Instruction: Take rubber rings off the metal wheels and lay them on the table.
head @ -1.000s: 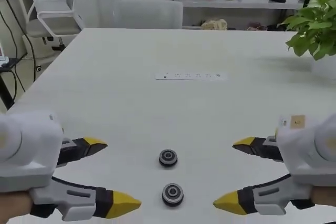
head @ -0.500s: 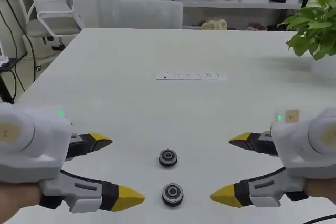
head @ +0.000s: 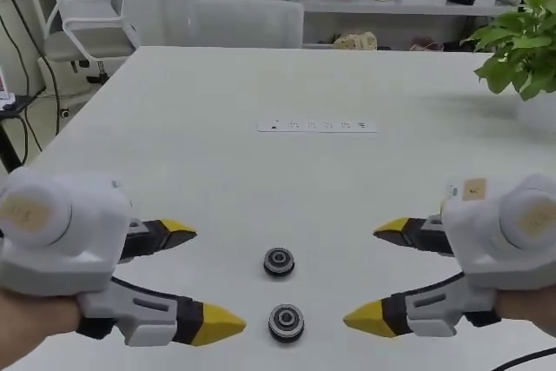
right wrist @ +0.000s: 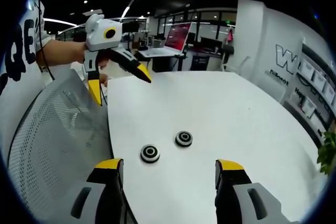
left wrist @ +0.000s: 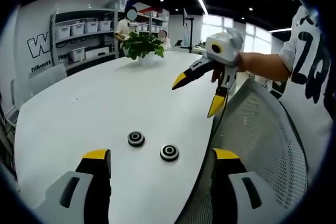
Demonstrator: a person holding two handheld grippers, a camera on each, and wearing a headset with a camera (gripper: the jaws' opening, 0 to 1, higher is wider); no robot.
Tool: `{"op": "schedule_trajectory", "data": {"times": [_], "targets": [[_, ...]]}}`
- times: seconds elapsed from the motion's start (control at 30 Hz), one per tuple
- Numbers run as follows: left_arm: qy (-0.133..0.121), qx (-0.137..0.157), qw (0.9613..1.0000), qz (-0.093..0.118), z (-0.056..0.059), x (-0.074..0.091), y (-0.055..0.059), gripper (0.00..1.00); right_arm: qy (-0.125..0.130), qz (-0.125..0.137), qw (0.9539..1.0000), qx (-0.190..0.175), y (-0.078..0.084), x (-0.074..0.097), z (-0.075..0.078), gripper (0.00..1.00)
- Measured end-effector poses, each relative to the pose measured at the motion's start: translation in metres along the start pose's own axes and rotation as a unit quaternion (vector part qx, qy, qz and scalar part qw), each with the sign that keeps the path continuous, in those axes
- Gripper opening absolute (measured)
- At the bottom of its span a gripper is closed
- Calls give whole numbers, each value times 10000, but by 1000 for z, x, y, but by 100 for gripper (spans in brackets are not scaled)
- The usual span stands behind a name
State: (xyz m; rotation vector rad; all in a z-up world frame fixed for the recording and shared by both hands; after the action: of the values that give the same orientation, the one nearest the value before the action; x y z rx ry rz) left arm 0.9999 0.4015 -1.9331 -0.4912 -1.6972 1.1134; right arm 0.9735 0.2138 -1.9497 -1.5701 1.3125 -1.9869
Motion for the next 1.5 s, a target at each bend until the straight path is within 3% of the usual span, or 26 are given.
{"op": "schedule_trajectory", "data": {"times": [0.93, 1.5], "targets": [[252, -206, 9995, -38, 3, -16, -7, 72, -134, 126, 9998, 41, -3, -9, 7, 67], [374, -305, 9988, -18, 2, -26, -11, 70, -319, 53, 9991, 280, -5, -19, 9, 67]]}}
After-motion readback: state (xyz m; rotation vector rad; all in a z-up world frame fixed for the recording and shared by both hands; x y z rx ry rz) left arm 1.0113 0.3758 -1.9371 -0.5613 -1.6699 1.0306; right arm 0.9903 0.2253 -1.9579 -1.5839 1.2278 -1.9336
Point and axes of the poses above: the centre of the closed fingertips' face, and the gripper's own axes: x roughly backward along the fingers, z roughly to its right, y roughly out of its underside, the point moved 4 cm from there along x, roughly backward along the fingers, and after that the axes turned 10 degrees about -y, right-handed, at the moved point
